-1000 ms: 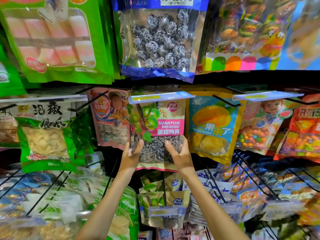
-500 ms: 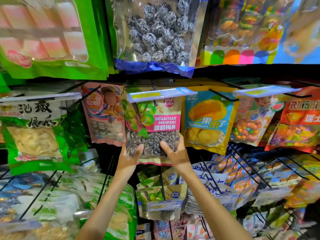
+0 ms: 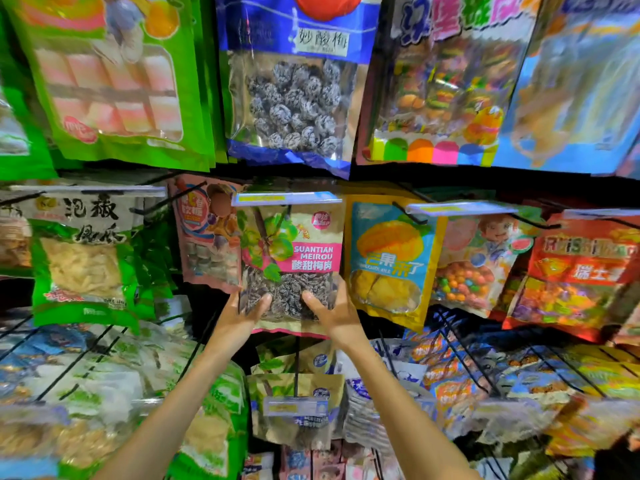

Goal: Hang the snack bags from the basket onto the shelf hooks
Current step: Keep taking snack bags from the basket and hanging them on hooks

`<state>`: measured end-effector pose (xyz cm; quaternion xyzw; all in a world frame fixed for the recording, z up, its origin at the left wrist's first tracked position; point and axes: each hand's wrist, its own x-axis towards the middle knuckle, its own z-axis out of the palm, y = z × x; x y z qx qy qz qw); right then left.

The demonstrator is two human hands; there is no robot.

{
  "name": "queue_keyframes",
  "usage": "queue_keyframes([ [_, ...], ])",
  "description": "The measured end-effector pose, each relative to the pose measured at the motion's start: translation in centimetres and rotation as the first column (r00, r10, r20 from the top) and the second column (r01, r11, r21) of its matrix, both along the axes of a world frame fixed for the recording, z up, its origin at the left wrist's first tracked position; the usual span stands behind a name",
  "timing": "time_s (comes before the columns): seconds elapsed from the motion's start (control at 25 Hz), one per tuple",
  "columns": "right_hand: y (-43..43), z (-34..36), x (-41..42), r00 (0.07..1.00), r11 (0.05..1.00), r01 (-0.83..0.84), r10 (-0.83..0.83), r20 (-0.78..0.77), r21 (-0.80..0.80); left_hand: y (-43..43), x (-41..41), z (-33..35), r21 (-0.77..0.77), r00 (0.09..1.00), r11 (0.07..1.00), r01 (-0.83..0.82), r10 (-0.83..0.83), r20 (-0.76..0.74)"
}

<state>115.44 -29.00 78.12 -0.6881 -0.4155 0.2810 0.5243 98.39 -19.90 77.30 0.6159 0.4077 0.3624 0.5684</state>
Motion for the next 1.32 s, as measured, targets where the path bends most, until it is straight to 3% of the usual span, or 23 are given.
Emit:
queue_keyframes([
  [0.12, -0.9, 1.6, 0.5, 0.972, 0.976, 0.002, 0.050, 0.232, -0.219, -0.4, -1.2, 0.7, 0.053, 0.990, 0.999, 0.008, 0.000, -0.144],
  [0.2, -1.8, 2.4, 0.9, 0.894, 0.913, 0.027, 0.159, 0.419, -0.406, -1.2, -2.0, 1.1, 0.153, 0.936, 0.988, 0.030, 0.026, -0.351],
  [0.28, -3.3, 3.0, 1.0, 0.778, 0.848, 0.069, 0.284, 0.561, -0.525, -1.8, -2.9, 1.2, 0.309, 0.785, 0.948, 0.079, 0.132, -0.605],
  [0.36, -5.1, 3.4, 1.0, 0.667, 0.847, 0.096, 0.335, 0.666, -0.522, -3.1, -3.7, 1.5, 0.388, 0.596, 0.905, 0.176, 0.216, -0.773],
  [0.44, -6.9, 3.5, 1.0, 0.592, 0.883, 0.100, 0.317, 0.741, -0.458, -4.9, -4.3, 1.3, 0.406, 0.431, 0.870, 0.281, 0.264, -0.863],
  [0.56, -9.7, 3.9, 1.5, 0.501, 0.887, 0.127, 0.329, 0.800, -0.444, -8.5, -4.0, 1.8, 0.475, 0.332, 0.810, 0.343, 0.368, -0.868],
  [0.68, -12.6, 4.2, 2.3, 0.417, 0.893, 0.141, 0.338, 0.844, -0.427, -12.1, -2.8, 2.7, 0.534, 0.279, 0.758, 0.374, 0.457, -0.845],
  [0.8, -15.5, 4.3, 3.3, 0.425, 0.905, 0.132, 0.317, 0.848, -0.404, -15.1, -0.9, 3.3, 0.517, 0.233, 0.750, 0.414, 0.461, -0.856],
  [1.04, -19.9, 5.2, 6.0, 0.442, 0.895, 0.175, 0.302, 0.845, -0.411, -18.6, 3.4, 4.5, 0.542, 0.262, 0.690, 0.479, 0.477, -0.839],
  [1.32, -20.3, 5.3, 8.9, 0.442, 0.902, 0.208, 0.257, 0.859, -0.377, -18.8, 6.8, 5.7, 0.623, 0.398, 0.617, 0.481, 0.480, -0.782],
])
